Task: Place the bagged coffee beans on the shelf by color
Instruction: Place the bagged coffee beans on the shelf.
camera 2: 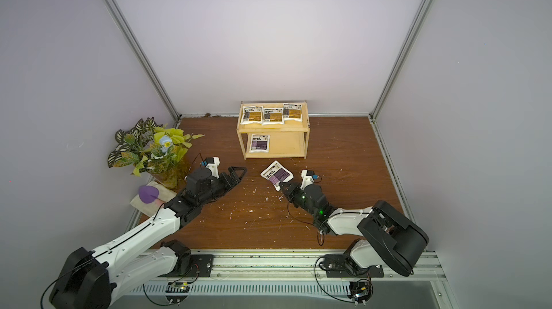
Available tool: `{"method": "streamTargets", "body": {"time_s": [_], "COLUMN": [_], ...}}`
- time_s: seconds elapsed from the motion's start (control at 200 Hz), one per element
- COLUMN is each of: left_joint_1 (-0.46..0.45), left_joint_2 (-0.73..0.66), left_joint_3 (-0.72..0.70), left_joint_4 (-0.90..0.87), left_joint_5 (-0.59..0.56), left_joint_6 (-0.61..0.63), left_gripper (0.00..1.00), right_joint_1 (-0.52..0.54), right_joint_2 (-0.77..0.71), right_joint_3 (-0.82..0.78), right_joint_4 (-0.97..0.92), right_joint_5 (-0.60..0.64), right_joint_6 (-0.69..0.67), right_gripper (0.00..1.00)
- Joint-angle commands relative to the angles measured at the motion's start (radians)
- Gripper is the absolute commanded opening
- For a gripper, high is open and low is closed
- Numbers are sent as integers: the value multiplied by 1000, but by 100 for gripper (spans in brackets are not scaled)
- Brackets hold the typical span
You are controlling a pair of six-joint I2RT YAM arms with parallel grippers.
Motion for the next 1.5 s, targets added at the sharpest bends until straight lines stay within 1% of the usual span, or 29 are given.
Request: {"method": "streamTargets", "body": {"time_s": [0.0,0.095,0.125,0.255,0.455,0.746,0.961,1.121,1.496], "left_joint_1": [10,9,9,10,9,10,12,13,13], "left_joint_2": [8,31,40,78,158,219,247,281,337], "left_joint_3": [-22,-33,-35,-34,-7,22,40,56,68], "left_joint_4": [122,186,203,266,323,351,348,365,416], "left_joint_5": [14,25,29,42,83,104,112,117,141], "left_joint_6": [-107,-168,-183,-231,-232,-219,-195,-193,-213], "left_gripper": [99,99,100,100,99,100,100,99,99], "right_joint_1": [7,13,14,17,17,-1,-38,-66,-97], "right_joint_2": [-31,-22,-16,44,174,315,404,461,588], "right_joint_3": [1,9,16,61,167,322,398,451,564], "right_joint_4": [36,60,63,84,126,60,54,53,26], "right_joint_5": [189,280,304,365,408,504,532,527,527], "right_joint_6": [34,50,81,123,169,254,292,301,355], "right_gripper": [0,0,0,0,0,0,0,0,0]}}
